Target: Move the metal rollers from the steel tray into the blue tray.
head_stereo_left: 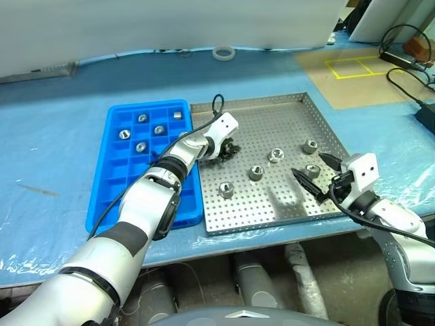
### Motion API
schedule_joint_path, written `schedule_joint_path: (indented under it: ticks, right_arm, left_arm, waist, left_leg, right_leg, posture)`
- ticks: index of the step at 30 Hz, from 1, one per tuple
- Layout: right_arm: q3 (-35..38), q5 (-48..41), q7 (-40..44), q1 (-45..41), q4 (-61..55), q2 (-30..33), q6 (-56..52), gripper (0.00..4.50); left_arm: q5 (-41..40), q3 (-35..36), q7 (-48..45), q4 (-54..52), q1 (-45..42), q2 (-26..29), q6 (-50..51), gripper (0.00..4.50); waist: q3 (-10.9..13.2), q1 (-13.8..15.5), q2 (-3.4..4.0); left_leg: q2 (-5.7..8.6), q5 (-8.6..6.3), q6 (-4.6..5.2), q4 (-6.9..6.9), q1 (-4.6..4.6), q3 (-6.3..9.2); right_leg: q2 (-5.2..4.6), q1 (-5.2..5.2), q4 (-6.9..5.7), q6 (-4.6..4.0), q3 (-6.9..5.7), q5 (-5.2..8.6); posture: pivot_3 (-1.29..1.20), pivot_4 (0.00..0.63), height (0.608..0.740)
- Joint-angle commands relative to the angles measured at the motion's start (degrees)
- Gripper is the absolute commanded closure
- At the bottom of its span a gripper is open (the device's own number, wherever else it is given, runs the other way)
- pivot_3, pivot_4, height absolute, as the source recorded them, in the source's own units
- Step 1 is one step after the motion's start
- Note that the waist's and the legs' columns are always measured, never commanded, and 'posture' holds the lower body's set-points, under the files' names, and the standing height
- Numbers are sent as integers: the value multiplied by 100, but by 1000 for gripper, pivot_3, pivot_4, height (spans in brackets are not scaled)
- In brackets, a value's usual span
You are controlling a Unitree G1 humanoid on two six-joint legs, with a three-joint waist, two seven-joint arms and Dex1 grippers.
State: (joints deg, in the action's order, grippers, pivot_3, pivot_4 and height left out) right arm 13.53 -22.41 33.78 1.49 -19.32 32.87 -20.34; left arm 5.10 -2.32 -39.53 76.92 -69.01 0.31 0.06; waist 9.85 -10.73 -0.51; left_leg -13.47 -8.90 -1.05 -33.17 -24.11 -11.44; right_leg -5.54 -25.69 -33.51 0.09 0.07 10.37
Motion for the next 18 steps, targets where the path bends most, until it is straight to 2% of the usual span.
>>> schedule_joint_path:
  ticks: [1,5,8,11,15,18]
  right_arm:
    - [-208,-50,106,-372,82,-136,140,0]
    - [-485,-116,351,-1069,584,-330,182,0]
    - [-763,-70,643,-1693,1097,-467,265,0]
    - [-1092,23,975,-2439,1856,-730,495,0]
    - [-1579,102,1554,-3183,2605,-1106,656,0]
    - [-1824,190,1999,-3703,3257,-1307,774,0]
  left_arm:
    - [-602,615,73,-383,-205,8,-279,2818]
    - [-1424,1399,330,-1111,-61,-57,-717,2818]
    - [-1495,1389,650,-2255,551,-58,-906,2818]
    - [-1309,1168,1075,-4078,1655,10,-904,2818]
    - [-1104,1070,1757,-6003,2941,145,-638,2818]
    - [-939,1015,2169,-7011,3731,258,-399,2818]
  waist:
    - [0,-16,0]
    - [2,12,-2]
    - [0,62,0]
    - [-1,129,1]
    - [2,427,-3]
    - [3,863,-1]
  left_leg:
    - [1,0,1,0,-2,1]
    - [16,0,12,-1,-9,4]
    - [25,5,32,0,-3,4]
    - [29,6,37,7,0,4]
    - [16,7,41,3,-4,5]
    - [-11,15,34,2,-9,4]
  right_leg:
    - [-1,0,0,-1,-1,-1]
    - [-20,-3,-1,-5,-5,-3]
    - [-35,0,-7,-7,-10,-4]
    - [-49,2,-14,-7,-19,-4]
    - [-56,-1,-24,-8,-30,-4]
    - [-47,-1,-31,-11,-50,-5]
  posture:
    - [-583,150,740]
    - [-493,150,740]
    - [-392,150,740]
    - [-271,150,740]
    - [-96,150,740]
    - [0,150,740]
